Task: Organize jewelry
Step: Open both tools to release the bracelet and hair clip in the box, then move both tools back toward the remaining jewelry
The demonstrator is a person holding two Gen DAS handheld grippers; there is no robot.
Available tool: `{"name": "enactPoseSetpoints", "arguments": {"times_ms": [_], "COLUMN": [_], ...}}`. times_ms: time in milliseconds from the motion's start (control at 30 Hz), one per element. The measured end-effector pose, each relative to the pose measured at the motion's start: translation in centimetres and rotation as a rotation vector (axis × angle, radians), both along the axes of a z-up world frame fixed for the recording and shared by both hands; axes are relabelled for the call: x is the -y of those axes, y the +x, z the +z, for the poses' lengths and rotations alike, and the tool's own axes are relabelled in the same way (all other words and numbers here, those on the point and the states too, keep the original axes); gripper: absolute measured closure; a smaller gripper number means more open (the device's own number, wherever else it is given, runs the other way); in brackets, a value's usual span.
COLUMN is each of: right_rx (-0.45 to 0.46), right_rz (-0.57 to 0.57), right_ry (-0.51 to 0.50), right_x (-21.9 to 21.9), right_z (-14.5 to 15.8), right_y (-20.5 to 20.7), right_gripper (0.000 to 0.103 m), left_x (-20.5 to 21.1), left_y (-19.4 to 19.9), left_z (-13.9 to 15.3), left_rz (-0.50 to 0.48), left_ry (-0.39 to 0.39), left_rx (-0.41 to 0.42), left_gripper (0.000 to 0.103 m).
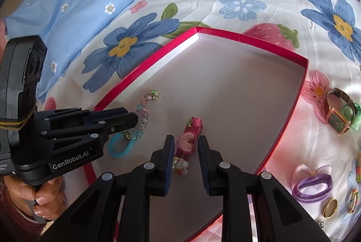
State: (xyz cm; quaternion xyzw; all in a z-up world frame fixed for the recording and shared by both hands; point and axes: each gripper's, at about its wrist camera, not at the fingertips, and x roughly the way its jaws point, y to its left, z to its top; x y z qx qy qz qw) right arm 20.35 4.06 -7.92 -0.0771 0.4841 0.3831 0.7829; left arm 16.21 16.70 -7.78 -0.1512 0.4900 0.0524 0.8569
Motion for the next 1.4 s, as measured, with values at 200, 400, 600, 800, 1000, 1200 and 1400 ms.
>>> {"name": "enactPoseSetpoints", "arguments": {"times_ms": [200,400,600,800,1000,1200,1400], "right_rx": [0.015,0.052,0.065,0.069,0.079,0.075,0.073], "right_rz": [-0.060,-0.164,-0.293,-0.395,-0.450,-0.478,-0.483], "right_ry": [0.096,0.171,0.184,0.174,0.163,0.156,0.149], "right_x": [3.0,8.4,14.4,19.2,22.7,24.4,25.0], "right_z": [2.4,4.8,5.3,5.2,4.9,4.2,3.7], "right_y": [-0.6,-0.9,-0.8,-0.2,0.0,0.2,0.9], "right_gripper": [0.067,0.065,0.063,0.062,0.061,0.061,0.060], "left_x": [0.6,2.5,5.5,8.9,11.4,12.9,14.6], "left_y": [-1.0,-1.5,-1.2,0.2,1.7,2.7,3.9], "left_z": [1.8,4.0,5.4,6.0,5.9,5.8,5.6], "left_rz": [-0.002,-0.035,-0.117,-0.218,-0.286,-0.313,-0.379], "left_ry": [-0.001,0.002,0.015,0.046,0.062,0.073,0.107], "left_rx": [0.030,0.070,0.096,0.102,0.095,0.092,0.107], "left_gripper": [0.060,0.053,0.044,0.043,0.043,0.043,0.038]}}
